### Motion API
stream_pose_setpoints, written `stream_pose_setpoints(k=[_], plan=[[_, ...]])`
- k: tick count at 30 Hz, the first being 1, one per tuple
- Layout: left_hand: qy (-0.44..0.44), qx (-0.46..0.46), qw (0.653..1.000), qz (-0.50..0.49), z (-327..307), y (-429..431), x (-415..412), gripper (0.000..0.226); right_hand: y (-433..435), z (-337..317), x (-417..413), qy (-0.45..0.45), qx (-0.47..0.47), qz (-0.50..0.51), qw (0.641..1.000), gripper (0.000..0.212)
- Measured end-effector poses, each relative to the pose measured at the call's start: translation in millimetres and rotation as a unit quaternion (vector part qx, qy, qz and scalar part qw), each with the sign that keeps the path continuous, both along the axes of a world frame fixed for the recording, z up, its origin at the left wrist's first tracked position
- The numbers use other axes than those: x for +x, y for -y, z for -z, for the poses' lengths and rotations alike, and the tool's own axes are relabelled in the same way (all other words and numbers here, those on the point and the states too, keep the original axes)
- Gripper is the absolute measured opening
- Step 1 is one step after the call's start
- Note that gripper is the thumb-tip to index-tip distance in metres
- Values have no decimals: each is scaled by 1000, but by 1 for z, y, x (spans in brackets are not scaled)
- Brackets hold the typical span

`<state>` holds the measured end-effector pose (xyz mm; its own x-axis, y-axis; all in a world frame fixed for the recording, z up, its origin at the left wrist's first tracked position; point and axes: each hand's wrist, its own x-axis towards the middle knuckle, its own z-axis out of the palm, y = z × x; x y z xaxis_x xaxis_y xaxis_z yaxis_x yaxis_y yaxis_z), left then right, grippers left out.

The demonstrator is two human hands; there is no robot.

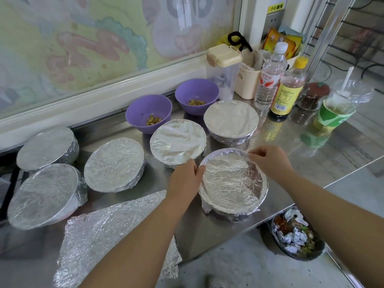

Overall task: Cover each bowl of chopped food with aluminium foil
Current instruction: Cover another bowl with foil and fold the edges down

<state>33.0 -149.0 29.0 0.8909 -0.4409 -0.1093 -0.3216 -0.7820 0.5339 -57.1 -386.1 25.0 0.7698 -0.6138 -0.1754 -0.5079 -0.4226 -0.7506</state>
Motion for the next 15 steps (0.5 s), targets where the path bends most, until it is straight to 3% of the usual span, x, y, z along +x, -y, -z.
stream_pose_setpoints(k=[3,7,11,15], plan=[[-7,-11,1000,-2,0,-3,2,34,12,3,-5,-14,148,3,989,6],[-14,-24,1000,-4,3,-3,0,31,8,16,-12,8,430,85,899,43],[-26,-40,999,-23,7,-2,-2,33,-4,16,-12,-13,512,137,848,32],[-32,-48,998,-39,8,-2,-4,34,-8,15,-14,-8,524,145,839,31]])
